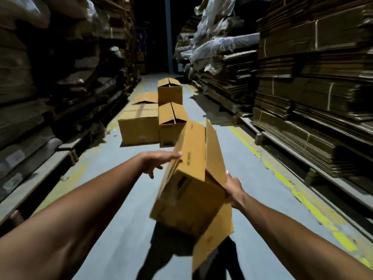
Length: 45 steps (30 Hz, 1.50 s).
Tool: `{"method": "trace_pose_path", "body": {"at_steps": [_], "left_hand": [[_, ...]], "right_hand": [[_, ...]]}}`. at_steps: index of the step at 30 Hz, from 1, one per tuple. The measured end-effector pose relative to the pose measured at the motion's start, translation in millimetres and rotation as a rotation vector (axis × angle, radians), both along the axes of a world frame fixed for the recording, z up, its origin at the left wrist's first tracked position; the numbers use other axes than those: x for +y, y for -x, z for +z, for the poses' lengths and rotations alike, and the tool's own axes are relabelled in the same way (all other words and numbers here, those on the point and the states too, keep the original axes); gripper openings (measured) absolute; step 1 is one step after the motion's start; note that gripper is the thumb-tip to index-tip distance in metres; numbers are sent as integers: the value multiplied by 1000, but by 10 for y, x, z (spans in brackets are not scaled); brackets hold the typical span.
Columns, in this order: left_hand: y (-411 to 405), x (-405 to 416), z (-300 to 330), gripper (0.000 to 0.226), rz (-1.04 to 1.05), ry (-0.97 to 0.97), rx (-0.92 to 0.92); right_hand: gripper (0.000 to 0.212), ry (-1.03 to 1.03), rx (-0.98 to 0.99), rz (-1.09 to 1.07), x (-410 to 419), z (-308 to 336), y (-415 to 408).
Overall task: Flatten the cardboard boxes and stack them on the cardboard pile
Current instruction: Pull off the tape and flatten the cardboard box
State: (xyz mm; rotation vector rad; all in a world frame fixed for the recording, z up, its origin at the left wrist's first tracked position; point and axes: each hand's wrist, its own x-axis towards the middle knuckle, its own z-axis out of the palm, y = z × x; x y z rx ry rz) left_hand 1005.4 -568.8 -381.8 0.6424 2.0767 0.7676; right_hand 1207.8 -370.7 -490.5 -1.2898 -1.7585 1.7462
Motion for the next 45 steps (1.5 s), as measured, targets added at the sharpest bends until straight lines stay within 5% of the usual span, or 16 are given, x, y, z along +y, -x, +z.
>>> {"method": "trace_pose_path", "body": {"at_steps": [2,8,11,14,18,22,27,34,41,43,45], "left_hand": [[-115,138,-156,120,-65,87,-5],[-404,480,-206,109,-93,56,39],[-579,635,-183,101,-151,51,101],[-662,749,-199,99,-181,69,85],[-651,858,-236,67,-219,59,73],[-716,847,-401,83,-96,106,227],[-535,701,-758,125,162,254,99],[-428,658,-946,51,-3,277,-75],[-143,455,-890,40,-213,585,-154],[-81,458,-872,44,-196,569,-27],[-63,505,-871,52,-131,461,230]], "right_hand": [[57,-96,-124,-8,114,-140,-72],[48,-266,-310,-202,342,-42,-251],[73,-316,-265,-208,492,124,-210],[120,-288,-200,-23,564,433,-139],[141,-346,-416,170,537,609,-32],[127,-316,-431,152,686,480,-17],[100,-191,-329,274,1085,64,-37],[36,-179,-327,309,948,9,-399],[26,-94,-466,508,720,-234,-392],[28,-200,-465,487,673,-219,-218],[62,-311,-493,440,628,-262,-39]]}}
